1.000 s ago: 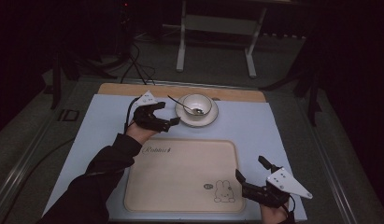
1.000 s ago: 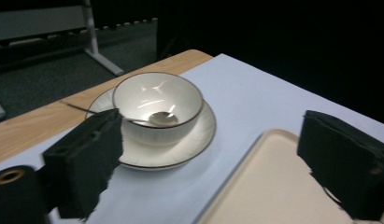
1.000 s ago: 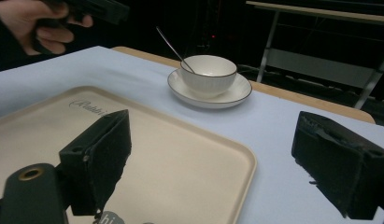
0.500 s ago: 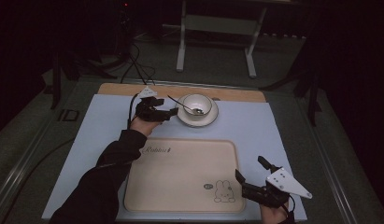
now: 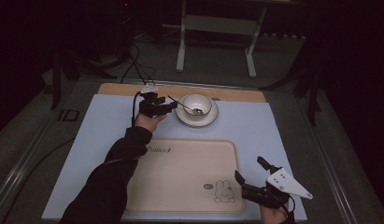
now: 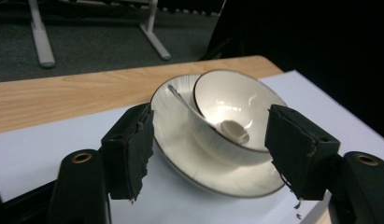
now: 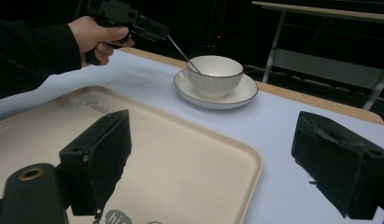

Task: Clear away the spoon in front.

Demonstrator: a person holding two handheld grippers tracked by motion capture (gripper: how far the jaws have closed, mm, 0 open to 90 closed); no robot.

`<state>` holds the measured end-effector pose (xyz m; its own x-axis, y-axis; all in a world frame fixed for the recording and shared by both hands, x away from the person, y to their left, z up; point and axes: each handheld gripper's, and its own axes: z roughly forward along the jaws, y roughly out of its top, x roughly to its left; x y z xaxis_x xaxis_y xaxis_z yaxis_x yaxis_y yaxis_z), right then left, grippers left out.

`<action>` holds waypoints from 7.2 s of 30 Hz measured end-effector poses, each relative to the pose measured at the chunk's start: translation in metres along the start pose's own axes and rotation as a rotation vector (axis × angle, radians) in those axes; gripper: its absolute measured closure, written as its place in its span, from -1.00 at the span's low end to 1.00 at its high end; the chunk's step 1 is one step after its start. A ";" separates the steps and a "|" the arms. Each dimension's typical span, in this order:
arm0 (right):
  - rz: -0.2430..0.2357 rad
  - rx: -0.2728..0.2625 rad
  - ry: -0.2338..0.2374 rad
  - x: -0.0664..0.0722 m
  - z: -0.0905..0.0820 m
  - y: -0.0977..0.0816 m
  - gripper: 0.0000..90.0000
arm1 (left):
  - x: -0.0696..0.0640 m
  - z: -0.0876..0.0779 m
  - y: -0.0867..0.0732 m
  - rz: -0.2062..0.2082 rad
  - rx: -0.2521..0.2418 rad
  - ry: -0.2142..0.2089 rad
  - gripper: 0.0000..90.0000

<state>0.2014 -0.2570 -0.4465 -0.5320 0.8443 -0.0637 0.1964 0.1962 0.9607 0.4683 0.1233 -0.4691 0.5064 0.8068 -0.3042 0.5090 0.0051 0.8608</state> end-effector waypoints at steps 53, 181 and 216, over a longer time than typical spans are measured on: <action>0.020 0.010 0.002 -0.002 0.001 -0.001 -0.73 | -0.016 0.009 0.023 -0.024 -0.080 -0.080 0.99; 0.013 0.023 0.013 0.001 0.008 -0.002 -0.73 | -0.048 -0.112 -0.012 0.463 0.659 -0.731 0.98; 0.017 0.026 0.022 0.000 0.008 -0.003 -0.73 | -0.030 -0.068 -0.043 0.395 0.461 -0.677 0.78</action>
<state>0.2074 -0.2539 -0.4513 -0.5466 0.8364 -0.0409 0.2266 0.1947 0.9543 0.3843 0.1391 -0.4690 0.9297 0.1793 -0.3219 0.3659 -0.5520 0.7493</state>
